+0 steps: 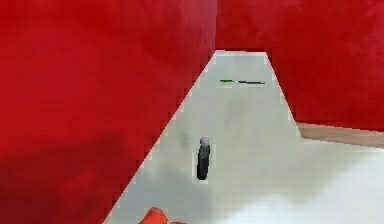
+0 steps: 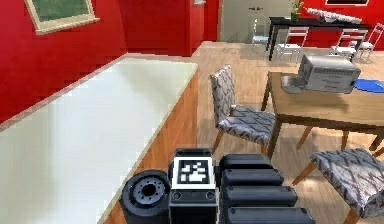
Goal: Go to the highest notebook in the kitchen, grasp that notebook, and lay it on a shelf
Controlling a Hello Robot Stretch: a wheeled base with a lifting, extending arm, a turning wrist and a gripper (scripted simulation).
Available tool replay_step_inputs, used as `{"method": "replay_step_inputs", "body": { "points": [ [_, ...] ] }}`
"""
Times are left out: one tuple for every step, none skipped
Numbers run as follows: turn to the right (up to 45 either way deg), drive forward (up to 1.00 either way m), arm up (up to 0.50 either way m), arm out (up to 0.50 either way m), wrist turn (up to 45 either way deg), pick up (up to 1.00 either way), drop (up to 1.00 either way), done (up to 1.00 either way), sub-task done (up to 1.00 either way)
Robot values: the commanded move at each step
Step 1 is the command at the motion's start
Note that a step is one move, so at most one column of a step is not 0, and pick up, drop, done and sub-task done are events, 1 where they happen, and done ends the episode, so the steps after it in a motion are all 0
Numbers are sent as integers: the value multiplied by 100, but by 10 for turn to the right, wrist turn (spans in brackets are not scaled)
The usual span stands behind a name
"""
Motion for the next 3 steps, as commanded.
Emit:
{"method": "replay_step_inputs", "body": {
  "points": [
    [450, 0, 0, 0, 0, 0, 0, 0, 0],
    [450, 0, 0, 0, 0, 0, 0, 0, 0],
    [450, 0, 0, 0, 0, 0, 0, 0, 0]
  ]
}}
